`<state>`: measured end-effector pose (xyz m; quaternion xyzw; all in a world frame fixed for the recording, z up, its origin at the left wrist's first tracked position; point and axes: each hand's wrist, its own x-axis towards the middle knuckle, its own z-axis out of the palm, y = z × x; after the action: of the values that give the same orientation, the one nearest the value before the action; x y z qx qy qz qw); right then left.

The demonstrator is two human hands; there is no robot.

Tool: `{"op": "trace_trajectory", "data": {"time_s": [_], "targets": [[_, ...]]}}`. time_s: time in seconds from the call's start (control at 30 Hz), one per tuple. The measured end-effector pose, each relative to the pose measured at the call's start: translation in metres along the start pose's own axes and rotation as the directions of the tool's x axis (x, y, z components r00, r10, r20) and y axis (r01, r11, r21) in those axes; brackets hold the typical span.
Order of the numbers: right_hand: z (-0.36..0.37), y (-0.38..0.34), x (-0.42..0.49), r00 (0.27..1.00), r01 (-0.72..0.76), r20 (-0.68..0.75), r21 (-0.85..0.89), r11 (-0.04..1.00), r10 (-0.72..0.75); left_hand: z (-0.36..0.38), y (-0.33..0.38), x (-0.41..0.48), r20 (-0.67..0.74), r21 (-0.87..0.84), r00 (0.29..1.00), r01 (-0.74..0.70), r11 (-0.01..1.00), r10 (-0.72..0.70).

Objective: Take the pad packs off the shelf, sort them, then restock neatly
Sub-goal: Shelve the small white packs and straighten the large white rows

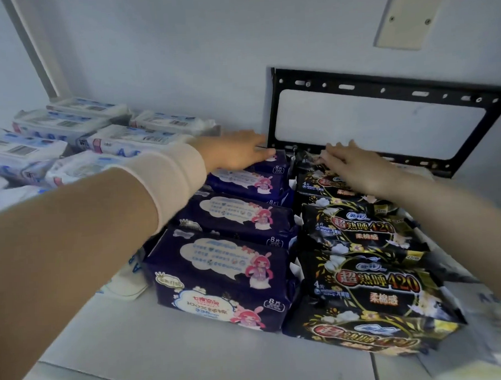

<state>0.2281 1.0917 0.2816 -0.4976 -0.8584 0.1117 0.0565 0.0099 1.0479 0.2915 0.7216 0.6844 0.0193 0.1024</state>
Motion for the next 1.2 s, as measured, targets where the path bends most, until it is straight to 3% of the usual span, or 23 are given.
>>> {"op": "trace_trajectory", "data": {"time_s": [0.2, 0.63, 0.77, 0.9, 1.2], "targets": [[0.025, -0.007, -0.010, 0.993, -0.096, 0.052, -0.141, 0.985, 0.105, 0.030, 0.007, -0.004, -0.024, 0.046, 0.995, 0.099, 0.994, -0.098], [0.020, -0.014, -0.022, 0.999, -0.046, 0.002, -0.148, 0.988, 0.047, 0.026, 0.014, -0.015, -0.101, 0.052, 0.991, 0.099, 0.994, -0.093], [0.018, -0.027, -0.049, 1.000, -0.013, 0.012, -0.174, 0.985, 0.015, 0.027, 0.022, -0.035, -0.034, 0.064, 0.999, 0.033, 0.997, -0.031], [0.031, -0.029, -0.058, 0.995, -0.041, 0.082, -0.144, 0.989, 0.053, 0.036, 0.026, -0.040, 0.041, 0.086, 0.994, 0.095, 0.992, -0.099], [0.032, -0.032, -0.060, 0.994, -0.074, 0.066, -0.137, 0.988, 0.084, 0.036, 0.031, -0.043, 0.015, 0.098, 0.994, 0.111, 0.989, -0.113]]}}
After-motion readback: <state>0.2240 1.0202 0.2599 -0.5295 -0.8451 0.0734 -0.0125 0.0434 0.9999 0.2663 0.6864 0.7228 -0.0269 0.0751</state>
